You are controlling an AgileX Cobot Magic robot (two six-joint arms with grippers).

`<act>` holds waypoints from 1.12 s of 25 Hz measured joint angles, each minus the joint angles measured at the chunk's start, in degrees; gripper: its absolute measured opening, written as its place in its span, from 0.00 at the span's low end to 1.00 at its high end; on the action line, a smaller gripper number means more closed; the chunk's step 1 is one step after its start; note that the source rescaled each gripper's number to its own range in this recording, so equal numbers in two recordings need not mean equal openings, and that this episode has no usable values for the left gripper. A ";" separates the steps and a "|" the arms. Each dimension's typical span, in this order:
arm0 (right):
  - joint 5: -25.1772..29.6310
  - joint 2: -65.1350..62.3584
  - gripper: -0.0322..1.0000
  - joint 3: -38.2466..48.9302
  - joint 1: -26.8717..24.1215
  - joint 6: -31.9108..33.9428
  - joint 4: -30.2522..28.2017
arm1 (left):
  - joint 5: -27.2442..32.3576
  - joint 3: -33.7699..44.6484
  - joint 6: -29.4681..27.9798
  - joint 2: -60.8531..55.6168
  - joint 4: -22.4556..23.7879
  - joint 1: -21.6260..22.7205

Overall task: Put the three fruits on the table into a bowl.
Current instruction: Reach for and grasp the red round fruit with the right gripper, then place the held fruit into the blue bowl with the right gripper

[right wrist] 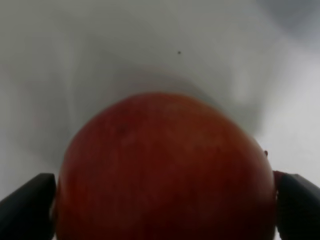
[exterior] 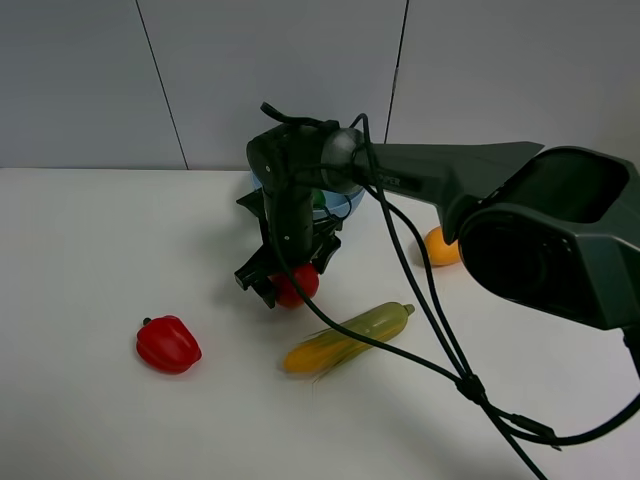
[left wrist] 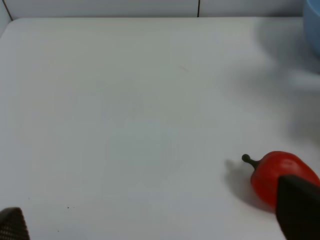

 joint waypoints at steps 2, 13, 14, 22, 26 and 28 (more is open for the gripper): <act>0.00 0.11 0.58 0.00 0.00 0.00 0.13 | 0.00 0.00 0.00 0.00 0.00 0.00; 1.40 0.26 0.35 0.00 0.00 -0.07 1.65 | 0.00 0.00 0.00 0.00 0.01 0.00; 1.40 -0.07 0.35 0.00 0.00 -0.42 2.32 | 0.00 0.00 0.00 0.00 0.01 0.00; -5.72 -8.92 0.35 0.00 -0.35 -5.16 7.52 | 0.00 0.00 0.00 0.00 0.06 0.00; -7.78 -11.66 0.35 -3.67 -2.08 -5.41 4.90 | 0.00 0.00 0.00 0.00 0.06 0.00; -8.16 -11.72 0.35 -5.69 -3.39 -5.41 2.44 | 0.00 0.00 0.00 0.00 0.06 0.00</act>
